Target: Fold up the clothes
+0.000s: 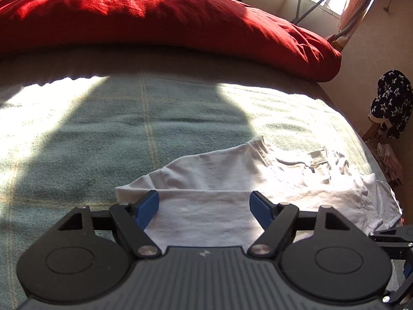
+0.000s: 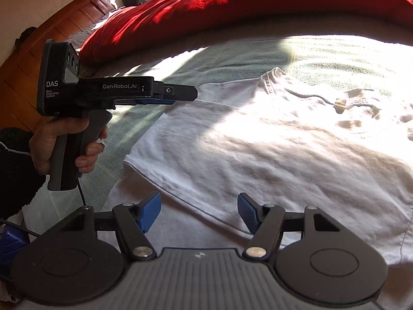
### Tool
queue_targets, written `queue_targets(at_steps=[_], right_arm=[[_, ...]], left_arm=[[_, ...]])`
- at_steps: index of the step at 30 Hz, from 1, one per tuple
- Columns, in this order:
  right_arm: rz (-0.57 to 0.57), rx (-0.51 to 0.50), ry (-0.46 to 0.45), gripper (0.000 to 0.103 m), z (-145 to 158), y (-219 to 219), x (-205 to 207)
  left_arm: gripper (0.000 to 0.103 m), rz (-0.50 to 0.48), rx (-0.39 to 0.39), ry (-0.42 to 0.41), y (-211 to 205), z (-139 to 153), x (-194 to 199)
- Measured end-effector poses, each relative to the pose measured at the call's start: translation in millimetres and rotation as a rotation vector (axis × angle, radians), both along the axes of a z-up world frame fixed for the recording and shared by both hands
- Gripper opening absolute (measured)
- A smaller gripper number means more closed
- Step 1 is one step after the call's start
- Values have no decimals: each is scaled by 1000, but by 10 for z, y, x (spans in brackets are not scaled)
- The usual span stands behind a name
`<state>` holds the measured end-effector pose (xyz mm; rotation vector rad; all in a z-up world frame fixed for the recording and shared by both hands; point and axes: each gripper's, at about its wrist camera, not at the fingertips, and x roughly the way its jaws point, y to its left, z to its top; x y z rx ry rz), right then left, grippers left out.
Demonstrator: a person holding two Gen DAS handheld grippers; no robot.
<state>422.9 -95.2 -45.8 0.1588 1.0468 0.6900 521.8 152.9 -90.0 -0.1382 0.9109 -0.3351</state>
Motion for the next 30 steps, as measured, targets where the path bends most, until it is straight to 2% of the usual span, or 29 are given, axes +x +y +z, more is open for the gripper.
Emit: queue_targets(at_steps=[2,6,10,13,15,16,19,23,30], right_arm=[[4,-4,-3,70,9,10,-14],[11,-13,-10,70,27,29,-41],[9,-23,-8,70,49,-3,-108],[-2,-30,3,70,33,-36,-149],[-4,-36,1,70,21,-53,-176],[-4,-44,-4,70,21,-62,-191],[-8,-73,-20,70,38,-114,-245],[-28,-120,-35,70,76,-257,-331],[-109,-174,-21,71,74,-592,-462]], left_arm=[[75,41,43,-15,45,-28,64],[75,68,-44,-23,148,159,30],[77,-79,-133,-16,-50,303,-183],[78,-164,-93,10,-272,185,-254],[76,-139,-3,24,-330,40,-217],[70,-122,17,22,-337,5,-207],[70,-66,-15,-3,-305,135,-259],[71,-131,-12,-12,-378,326,-549],[75,-176,51,62,-498,218,-1155]])
